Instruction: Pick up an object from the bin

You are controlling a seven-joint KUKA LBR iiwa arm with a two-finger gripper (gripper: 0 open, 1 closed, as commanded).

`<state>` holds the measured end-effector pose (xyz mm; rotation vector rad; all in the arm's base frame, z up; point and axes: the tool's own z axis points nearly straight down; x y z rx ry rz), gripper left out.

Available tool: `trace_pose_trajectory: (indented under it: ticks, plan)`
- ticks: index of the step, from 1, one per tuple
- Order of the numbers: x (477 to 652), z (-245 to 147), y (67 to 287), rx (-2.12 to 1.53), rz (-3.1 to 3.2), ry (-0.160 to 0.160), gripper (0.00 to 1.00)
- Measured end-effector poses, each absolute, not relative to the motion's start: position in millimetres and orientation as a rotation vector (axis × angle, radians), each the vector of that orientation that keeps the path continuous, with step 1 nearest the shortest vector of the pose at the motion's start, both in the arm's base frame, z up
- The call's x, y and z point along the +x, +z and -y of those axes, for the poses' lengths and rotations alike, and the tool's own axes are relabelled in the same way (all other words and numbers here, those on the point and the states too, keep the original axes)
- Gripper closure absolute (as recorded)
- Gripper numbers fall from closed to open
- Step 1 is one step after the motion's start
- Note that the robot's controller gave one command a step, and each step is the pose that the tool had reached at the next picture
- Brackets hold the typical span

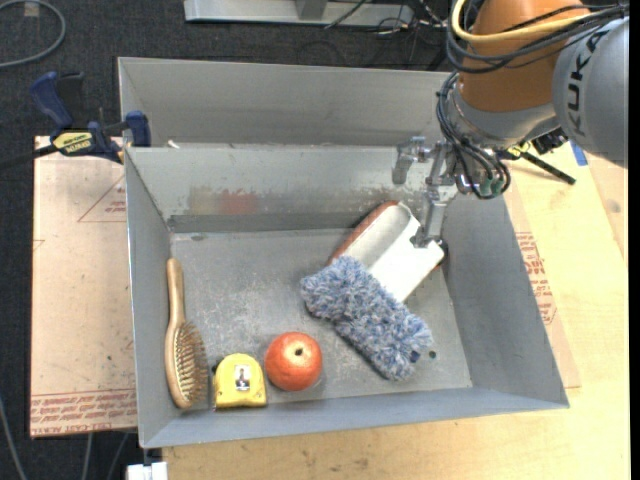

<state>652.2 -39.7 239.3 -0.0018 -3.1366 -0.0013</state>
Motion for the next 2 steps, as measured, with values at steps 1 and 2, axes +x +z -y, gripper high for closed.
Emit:
trace_pose_trajectory:
  ticks: [1,2]
  plan:
    - [653.0,40,245,-0.001,3.144,-0.001,0.0]
    - [644.5,29,217,0.08,3.149,0.002,0.0]
